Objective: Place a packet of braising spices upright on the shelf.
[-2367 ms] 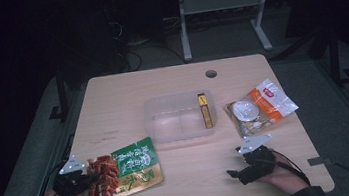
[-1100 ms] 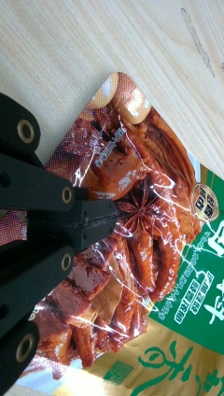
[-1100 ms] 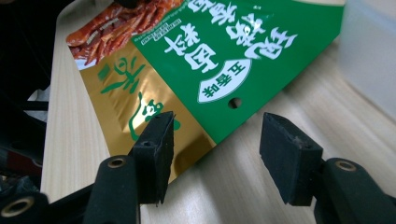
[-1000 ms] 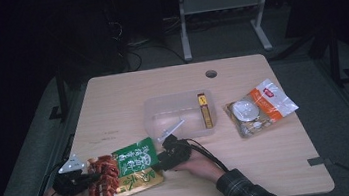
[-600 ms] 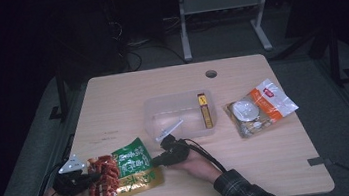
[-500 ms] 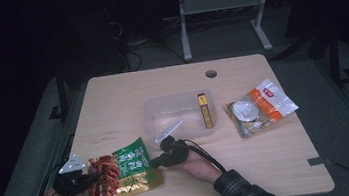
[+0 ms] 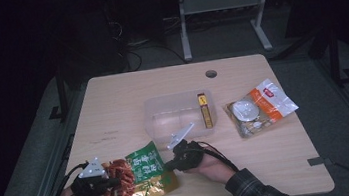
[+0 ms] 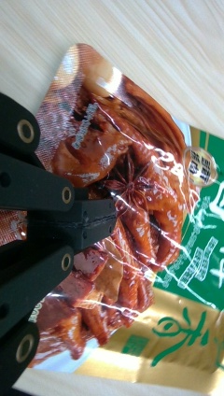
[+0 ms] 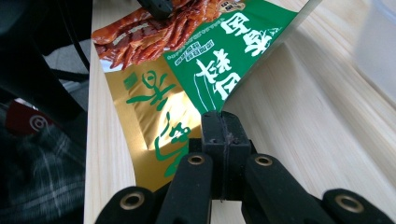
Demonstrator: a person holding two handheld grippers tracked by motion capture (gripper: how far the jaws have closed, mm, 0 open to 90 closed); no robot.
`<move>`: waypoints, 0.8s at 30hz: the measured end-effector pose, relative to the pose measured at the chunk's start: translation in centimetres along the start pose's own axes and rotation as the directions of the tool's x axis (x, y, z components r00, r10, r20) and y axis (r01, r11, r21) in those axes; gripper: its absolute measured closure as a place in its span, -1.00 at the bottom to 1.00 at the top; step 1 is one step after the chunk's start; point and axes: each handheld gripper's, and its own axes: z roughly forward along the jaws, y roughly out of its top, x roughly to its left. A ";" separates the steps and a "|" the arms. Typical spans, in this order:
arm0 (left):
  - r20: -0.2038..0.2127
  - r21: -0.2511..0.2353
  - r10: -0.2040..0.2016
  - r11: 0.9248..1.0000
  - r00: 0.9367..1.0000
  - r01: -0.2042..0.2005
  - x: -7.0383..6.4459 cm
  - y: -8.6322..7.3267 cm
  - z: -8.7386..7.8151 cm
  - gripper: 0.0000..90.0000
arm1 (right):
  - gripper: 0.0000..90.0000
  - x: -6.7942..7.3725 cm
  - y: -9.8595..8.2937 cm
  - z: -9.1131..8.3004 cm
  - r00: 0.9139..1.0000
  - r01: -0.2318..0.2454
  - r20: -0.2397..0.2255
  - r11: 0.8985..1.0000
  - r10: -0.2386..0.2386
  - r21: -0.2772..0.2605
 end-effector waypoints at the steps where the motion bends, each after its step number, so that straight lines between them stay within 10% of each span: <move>1: 0.014 -0.001 0.009 1.000 1.000 -0.009 -0.3 0.3 0.2 1.00 | 1.00 -0.1 -0.6 -0.9 1.000 -0.003 0.005 1.000 0.003 0.001; 16: 0.075 -0.045 0.073 0.997 0.994 -0.070 -1.0 4.5 2.6 1.00 | 1.00 -1.4 -5.6 -7.3 0.994 -0.029 0.103 0.999 0.027 0.018; 24: 0.098 -0.115 0.102 0.989 0.990 -0.091 -0.4 7.5 4.0 0.48 | 1.00 -1.6 -5.7 -8.6 0.991 0.030 0.129 1.000 -0.029 -0.007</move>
